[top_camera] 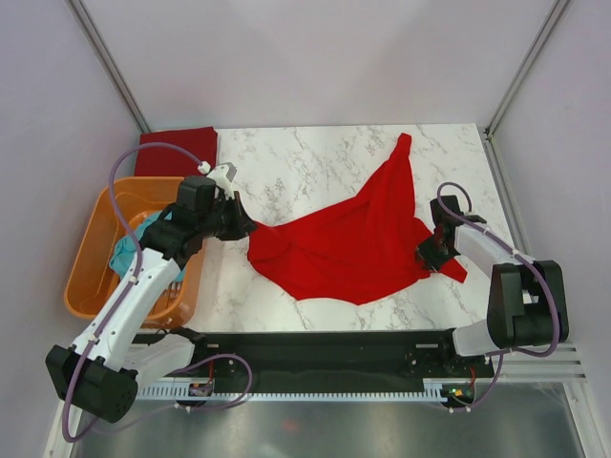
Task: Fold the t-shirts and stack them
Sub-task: Flatten the tshirt out
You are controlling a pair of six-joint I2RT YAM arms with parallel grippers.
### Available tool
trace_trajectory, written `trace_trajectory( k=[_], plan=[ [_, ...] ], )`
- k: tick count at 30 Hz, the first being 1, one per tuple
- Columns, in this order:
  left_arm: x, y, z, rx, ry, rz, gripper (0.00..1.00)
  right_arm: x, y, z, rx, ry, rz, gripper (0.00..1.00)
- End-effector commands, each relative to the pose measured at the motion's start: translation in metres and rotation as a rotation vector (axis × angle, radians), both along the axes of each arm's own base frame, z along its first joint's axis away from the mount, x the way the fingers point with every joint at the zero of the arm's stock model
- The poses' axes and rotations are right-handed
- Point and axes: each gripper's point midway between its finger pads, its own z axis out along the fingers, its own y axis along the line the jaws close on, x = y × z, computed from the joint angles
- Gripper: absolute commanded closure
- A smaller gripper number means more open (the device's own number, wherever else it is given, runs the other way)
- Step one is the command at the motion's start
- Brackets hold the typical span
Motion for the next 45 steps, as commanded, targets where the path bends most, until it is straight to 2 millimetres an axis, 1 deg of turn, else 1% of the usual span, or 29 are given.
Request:
trace_trajectory(
  k=[1, 4, 8, 13, 16, 18, 21, 26, 33, 37, 45],
  plan=[
    [0.002, -0.002, 0.011, -0.039, -0.035, 0.008, 0.98, 0.003, -0.004, -0.004, -0.022, -0.009, -0.028, 0.69],
    [0.001, -0.003, 0.009, -0.041, -0.031, 0.007, 0.98, -0.002, -0.007, -0.008, -0.036, 0.001, -0.036, 0.68],
    [0.002, -0.002, 0.008, -0.039, -0.028, 0.009, 0.98, -0.002, -0.013, -0.009, -0.065, 0.003, -0.042, 0.67],
    [0.001, -0.002, 0.008, -0.040, -0.028, 0.010, 0.98, 0.003, -0.017, -0.012, -0.086, -0.018, -0.058, 0.68],
    [0.001, -0.002, 0.007, -0.038, -0.025, 0.012, 0.98, 0.007, -0.017, -0.012, -0.085, -0.033, -0.056, 0.71],
    [0.001, -0.002, 0.007, -0.038, -0.025, 0.012, 0.98, 0.009, -0.016, -0.010, -0.081, -0.040, -0.055, 0.74],
    [0.001, -0.002, 0.006, -0.037, -0.025, 0.013, 0.98, 0.011, -0.015, -0.007, -0.074, -0.050, -0.051, 0.75],
    [0.001, -0.001, 0.006, -0.035, -0.026, 0.015, 0.98, 0.011, -0.014, 0.001, -0.070, -0.069, -0.052, 0.72],
    [0.001, -0.001, 0.005, -0.033, -0.023, 0.017, 0.98, 0.010, -0.016, 0.006, -0.078, -0.069, -0.053, 0.70],
    [0.001, -0.001, 0.005, -0.033, -0.024, 0.018, 0.98, 0.013, -0.020, 0.009, -0.102, -0.078, -0.058, 0.71],
    [0.001, -0.001, 0.004, -0.032, -0.022, 0.018, 0.98, 0.013, -0.021, -0.001, -0.106, -0.062, -0.062, 0.71]
  ],
)
